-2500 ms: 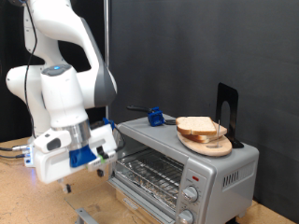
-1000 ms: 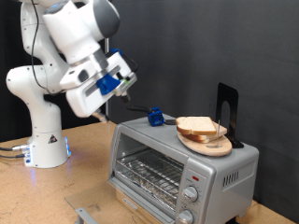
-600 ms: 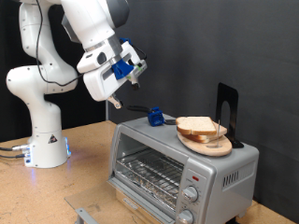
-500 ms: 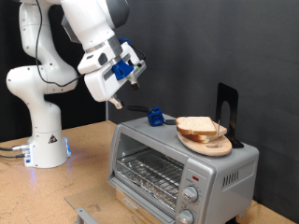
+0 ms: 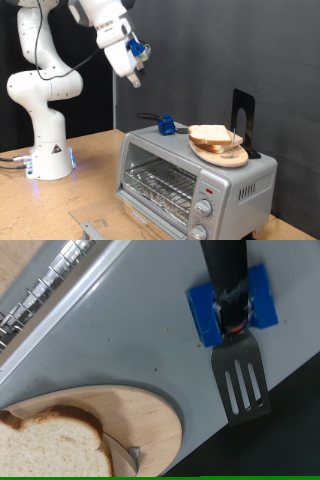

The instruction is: Make a piece of toast with the oven

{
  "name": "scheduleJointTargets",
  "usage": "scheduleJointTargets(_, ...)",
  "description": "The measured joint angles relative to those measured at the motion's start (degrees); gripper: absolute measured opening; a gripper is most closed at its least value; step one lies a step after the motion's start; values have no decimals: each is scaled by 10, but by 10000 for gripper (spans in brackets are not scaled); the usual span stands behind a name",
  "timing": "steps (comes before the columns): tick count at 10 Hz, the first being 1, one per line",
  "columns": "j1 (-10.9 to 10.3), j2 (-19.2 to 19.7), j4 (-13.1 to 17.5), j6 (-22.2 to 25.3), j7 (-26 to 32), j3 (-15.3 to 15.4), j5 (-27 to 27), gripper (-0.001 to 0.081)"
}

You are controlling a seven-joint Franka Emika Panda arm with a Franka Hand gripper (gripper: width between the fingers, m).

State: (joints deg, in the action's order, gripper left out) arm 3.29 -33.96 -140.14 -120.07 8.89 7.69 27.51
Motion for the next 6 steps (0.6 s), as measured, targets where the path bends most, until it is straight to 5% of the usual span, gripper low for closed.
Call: scheduleJointTargets(6, -1, -17, -11, 1, -43, 41, -8, 808)
